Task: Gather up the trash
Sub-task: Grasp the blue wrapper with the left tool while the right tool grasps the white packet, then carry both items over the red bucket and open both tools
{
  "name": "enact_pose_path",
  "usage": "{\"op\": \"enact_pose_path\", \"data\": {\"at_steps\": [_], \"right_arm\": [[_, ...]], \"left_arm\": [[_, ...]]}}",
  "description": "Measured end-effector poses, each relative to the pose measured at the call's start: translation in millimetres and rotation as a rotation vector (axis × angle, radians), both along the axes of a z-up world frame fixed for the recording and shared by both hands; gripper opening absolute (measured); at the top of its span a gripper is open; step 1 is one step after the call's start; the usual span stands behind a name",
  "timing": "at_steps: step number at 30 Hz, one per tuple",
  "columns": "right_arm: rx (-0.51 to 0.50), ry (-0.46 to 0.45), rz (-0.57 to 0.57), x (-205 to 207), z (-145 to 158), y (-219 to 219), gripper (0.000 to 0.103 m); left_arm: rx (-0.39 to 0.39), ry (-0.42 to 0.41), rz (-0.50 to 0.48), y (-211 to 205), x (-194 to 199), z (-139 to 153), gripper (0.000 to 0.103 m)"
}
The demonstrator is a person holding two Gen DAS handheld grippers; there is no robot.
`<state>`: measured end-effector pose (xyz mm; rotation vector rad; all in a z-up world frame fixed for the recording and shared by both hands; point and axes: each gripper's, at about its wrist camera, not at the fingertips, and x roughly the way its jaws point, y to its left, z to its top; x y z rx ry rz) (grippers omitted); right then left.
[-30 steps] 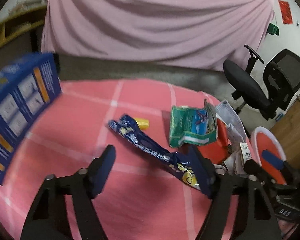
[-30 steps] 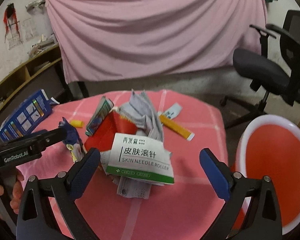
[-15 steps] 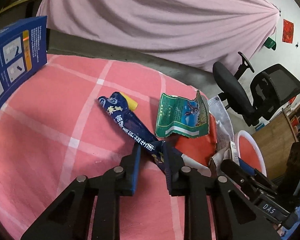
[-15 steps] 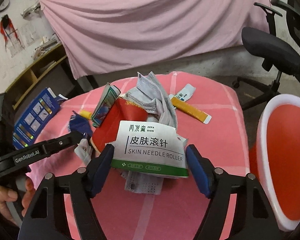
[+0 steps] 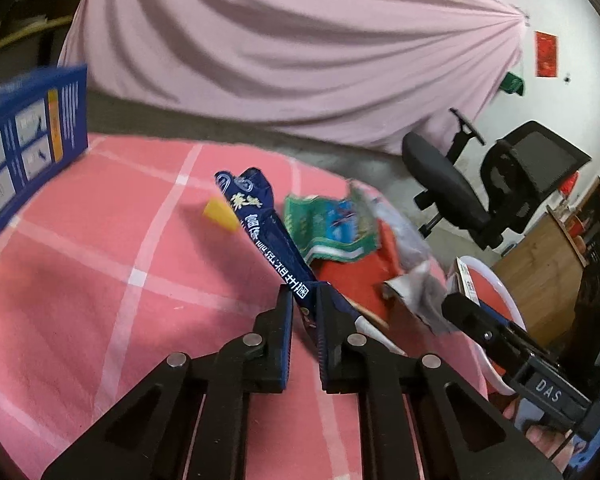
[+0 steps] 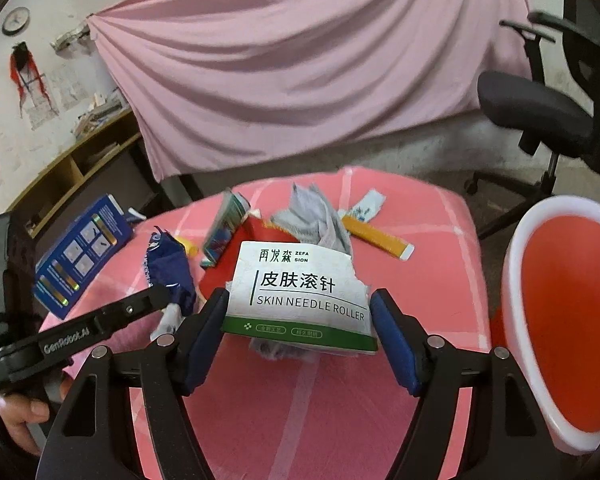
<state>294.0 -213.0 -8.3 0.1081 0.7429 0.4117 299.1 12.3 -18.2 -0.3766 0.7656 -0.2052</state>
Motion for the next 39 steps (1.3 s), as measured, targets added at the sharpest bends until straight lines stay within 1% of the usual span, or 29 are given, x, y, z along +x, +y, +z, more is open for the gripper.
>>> {"op": "enact_pose_path", "data": {"at_steps": [6, 9, 12, 13, 16, 19, 21, 25, 27, 29, 31, 34, 36, 37, 39], "right_arm": [[0.034, -0.128, -0.021, -17.0, 14.2, -6.7, 0.071], [0.074, -0.217, -0.034, -29.7, 23.7, -13.3, 0.071], [0.116, -0.320, -0.049, -44.5, 34.2, -21.9, 0.071], [0.120, -0.349, -0.055, -48.2, 37.7, -23.8, 0.071], [0.098, -0.474, -0.084, -63.6, 50.2, -33.6, 0.071], [0.054, -0.564, -0.131, -75.8, 59.3, -44.6, 0.071], [0.037, -0.601, -0.165, -79.7, 63.3, -55.8, 0.071], [0.028, -0.633, -0.258, -78.7, 69.9, -89.5, 0.072], [0.037, -0.626, -0.315, -75.5, 70.4, -110.7, 0.072], [0.043, -0.600, -0.377, -70.9, 67.0, -134.2, 0.072], [0.042, -0.558, -0.434, -66.0, 62.5, -152.1, 0.072], [0.034, -0.513, -0.487, -58.9, 55.7, -173.1, 0.072], [0.014, -0.497, -0.501, -58.6, 51.7, -182.3, 0.073], [0.004, -0.490, -0.507, -58.9, 48.9, -187.7, 0.073], [-0.006, -0.463, -0.517, -57.1, 44.4, -194.9, 0.073]], "left_arm": [[0.058, -0.173, 0.000, -16.5, -25.7, 11.4, 0.008], [0.100, -0.280, 0.011, -26.3, -42.5, 17.2, 0.008], [0.165, -0.399, 0.027, -44.0, -60.4, 25.2, 0.008], [0.175, -0.427, 0.028, -48.6, -66.3, 26.0, 0.008], [0.206, -0.505, 0.013, -67.9, -77.9, 32.9, 0.008], [0.235, -0.567, -0.031, -96.2, -82.7, 37.7, 0.008], [0.244, -0.602, -0.063, -114.0, -84.4, 39.9, 0.008], [0.257, -0.623, -0.146, -155.3, -69.3, 40.0, 0.008], [0.264, -0.628, -0.192, -177.1, -60.7, 38.3, 0.008], [0.261, -0.621, -0.230, -197.2, -52.7, 36.0, 0.008], [0.246, -0.600, -0.265, -217.2, -47.1, 33.4, 0.008], [0.223, -0.566, -0.314, -246.2, -32.8, 30.0, 0.008], [0.212, -0.541, -0.339, -261.4, -20.1, 27.1, 0.008], [0.205, -0.528, -0.349, -264.3, -20.4, 29.2, 0.008], [0.196, -0.485, -0.370, -275.5, -7.6, 24.7, 0.008]]}}
